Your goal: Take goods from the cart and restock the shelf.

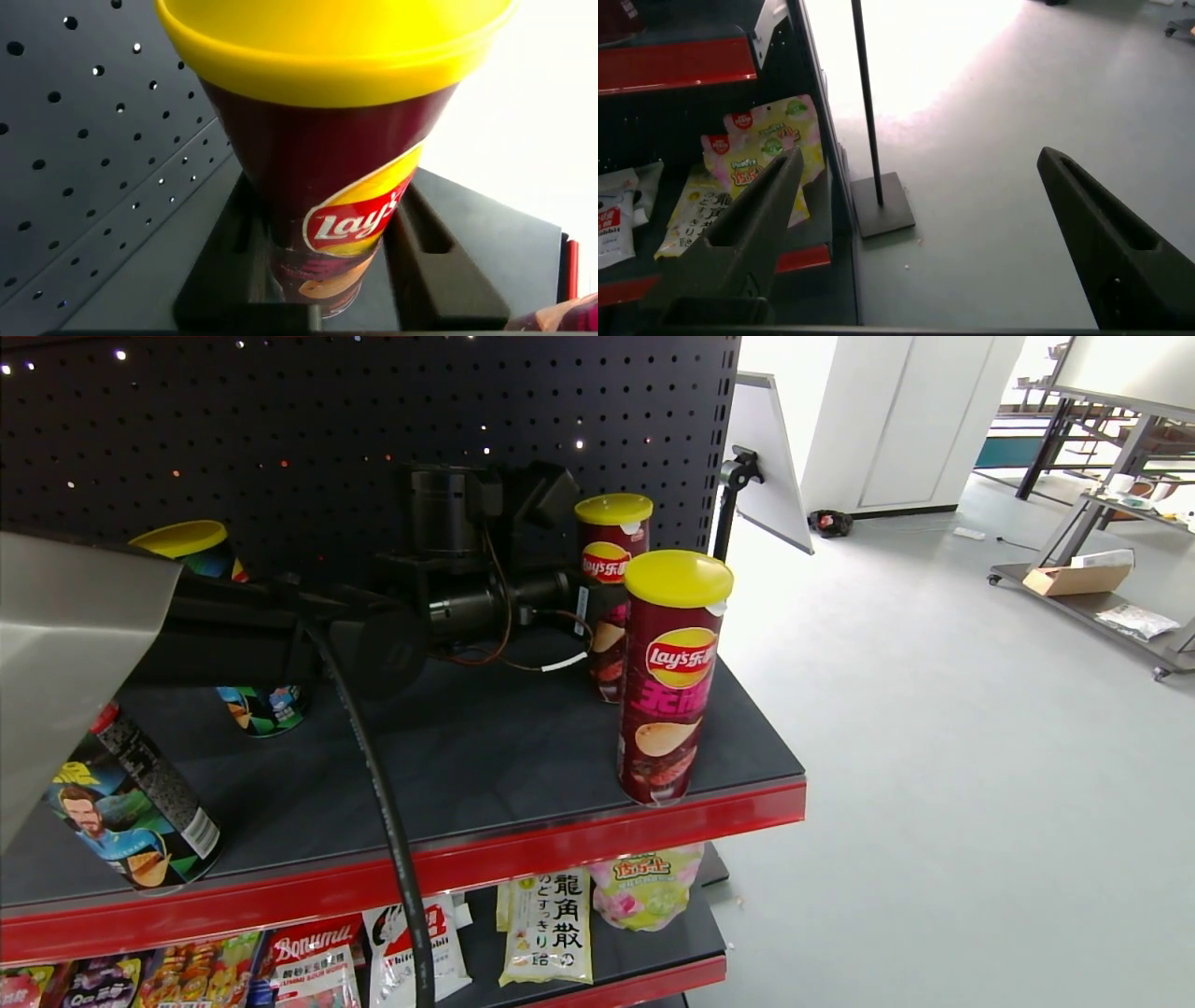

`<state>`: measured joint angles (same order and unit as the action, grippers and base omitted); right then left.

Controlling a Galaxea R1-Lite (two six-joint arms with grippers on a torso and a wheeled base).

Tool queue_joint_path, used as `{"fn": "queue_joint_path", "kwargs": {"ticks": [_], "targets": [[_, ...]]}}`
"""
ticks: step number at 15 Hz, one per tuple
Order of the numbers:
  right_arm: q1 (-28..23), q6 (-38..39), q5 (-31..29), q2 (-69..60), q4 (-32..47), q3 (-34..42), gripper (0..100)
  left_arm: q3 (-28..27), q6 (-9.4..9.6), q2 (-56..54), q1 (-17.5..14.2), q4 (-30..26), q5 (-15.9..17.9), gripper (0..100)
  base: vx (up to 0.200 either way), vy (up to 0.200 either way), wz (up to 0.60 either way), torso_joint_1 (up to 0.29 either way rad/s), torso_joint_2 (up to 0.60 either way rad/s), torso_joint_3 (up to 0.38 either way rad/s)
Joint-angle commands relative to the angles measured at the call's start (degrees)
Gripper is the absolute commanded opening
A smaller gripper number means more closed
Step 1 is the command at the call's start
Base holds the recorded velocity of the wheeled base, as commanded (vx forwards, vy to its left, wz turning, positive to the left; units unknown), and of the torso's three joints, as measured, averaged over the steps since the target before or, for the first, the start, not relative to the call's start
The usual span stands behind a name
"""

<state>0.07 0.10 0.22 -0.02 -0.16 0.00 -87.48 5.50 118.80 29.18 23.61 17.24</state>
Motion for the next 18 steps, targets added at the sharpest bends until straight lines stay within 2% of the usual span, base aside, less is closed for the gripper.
{"fn": "queue_joint_path", "kwargs": {"ticks": [1,6,9,11,14,17,18], "targets": [[0.01,-0.01,0.04,0.02,-0.02,0.00,100,0.03,-0.14,-0.14,0.26,-0.06,-0.01,100,0.000,0.000,0.00,0.000,0.00,0.000],[0.01,-0.01,0.04,0.02,-0.02,0.00,100,0.38,-0.22,-1.11,0.35,-0.06,-0.27,100,0.000,0.000,0.00,0.000,0.00,0.000],[0.01,-0.01,0.04,0.02,-0.02,0.00,100,3.81,-0.22,-4.01,0.08,-0.06,-1.07,100,0.000,0.000,0.00,0.000,0.00,0.000],[0.01,-0.01,0.04,0.02,-0.02,0.00,100,7.41,-0.22,-6.91,-0.80,-0.06,-1.77,100,0.000,0.000,0.00,0.000,0.00,0.000],[0.01,-0.01,0.04,0.02,-0.02,0.00,100,16.64,-0.14,-14.91,-3.08,-0.06,-2.38,100,0.000,0.000,0.00,0.000,0.00,0.000],[0.01,-0.01,0.04,0.02,-0.02,0.00,100,26.66,0.39,-24.49,-3.26,-0.06,-2.38,100,0.000,0.000,0.00,0.000,0.00,0.000],[0.01,-0.01,0.04,0.02,-0.02,0.00,100,26.66,0.39,-24.49,-3.26,-0.06,-2.38,100,0.000,0.000,0.00,0.000,0.00,0.000]]}}
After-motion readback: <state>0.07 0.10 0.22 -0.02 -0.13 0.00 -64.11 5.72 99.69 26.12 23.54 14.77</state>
